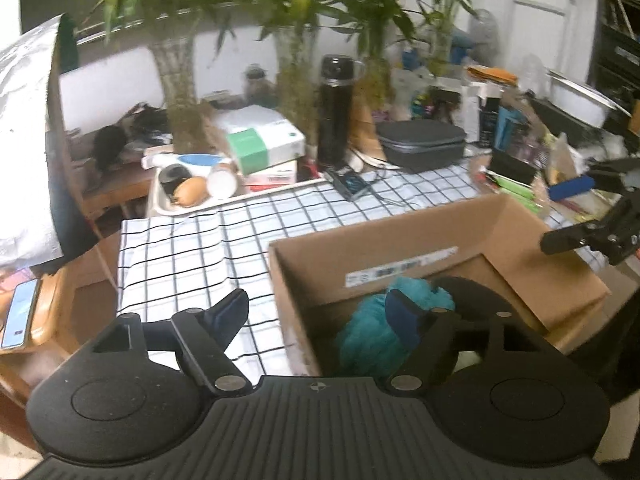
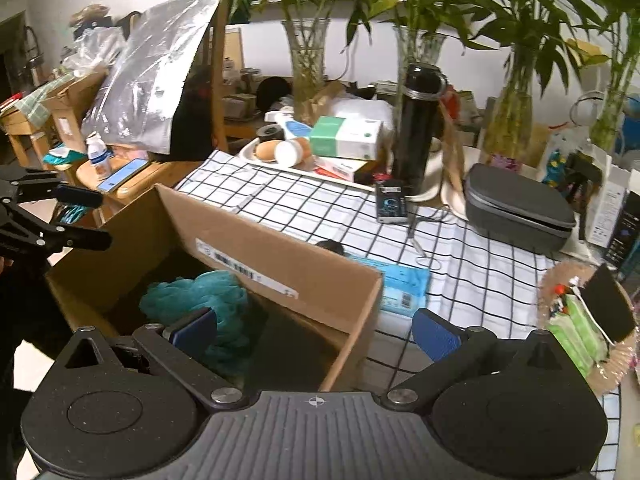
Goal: Organize soft objects
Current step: 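Withdraw both open grippers up and out of the box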
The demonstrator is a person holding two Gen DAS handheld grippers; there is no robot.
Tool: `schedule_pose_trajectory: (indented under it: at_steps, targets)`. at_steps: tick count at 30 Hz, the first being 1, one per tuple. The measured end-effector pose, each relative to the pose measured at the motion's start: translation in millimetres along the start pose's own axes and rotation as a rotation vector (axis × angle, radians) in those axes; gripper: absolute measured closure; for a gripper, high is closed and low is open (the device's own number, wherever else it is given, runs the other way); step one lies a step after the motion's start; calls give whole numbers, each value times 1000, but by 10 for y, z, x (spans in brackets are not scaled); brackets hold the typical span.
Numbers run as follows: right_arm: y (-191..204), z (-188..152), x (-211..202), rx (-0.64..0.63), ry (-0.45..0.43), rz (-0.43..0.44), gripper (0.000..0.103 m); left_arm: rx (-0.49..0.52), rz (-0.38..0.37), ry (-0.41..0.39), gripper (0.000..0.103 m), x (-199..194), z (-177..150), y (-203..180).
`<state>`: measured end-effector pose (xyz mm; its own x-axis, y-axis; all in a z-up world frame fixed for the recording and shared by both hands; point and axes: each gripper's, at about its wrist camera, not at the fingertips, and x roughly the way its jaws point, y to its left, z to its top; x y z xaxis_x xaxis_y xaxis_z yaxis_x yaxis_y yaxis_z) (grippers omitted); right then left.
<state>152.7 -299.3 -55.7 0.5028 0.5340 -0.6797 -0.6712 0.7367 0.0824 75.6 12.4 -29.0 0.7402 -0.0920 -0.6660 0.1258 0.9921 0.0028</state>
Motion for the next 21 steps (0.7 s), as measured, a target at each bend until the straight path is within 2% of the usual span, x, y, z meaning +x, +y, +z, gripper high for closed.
schedule_pose_trajectory:
  at_steps: [3, 6, 9, 21]
  targets:
    - [-20, -2, 7, 10, 0, -11, 0, -33, 10, -23, 26, -14, 3, 45]
    - [-18, -1, 9, 10, -1, -14, 0, -45, 24, -46, 20, -21, 6, 71]
    - [-21, -1, 12, 9, -2, -17, 0, -56, 18, -44, 16, -8, 14, 91]
    - [-76, 26, 55, 42, -10, -65, 0, -8, 18, -10, 16, 54, 75, 108]
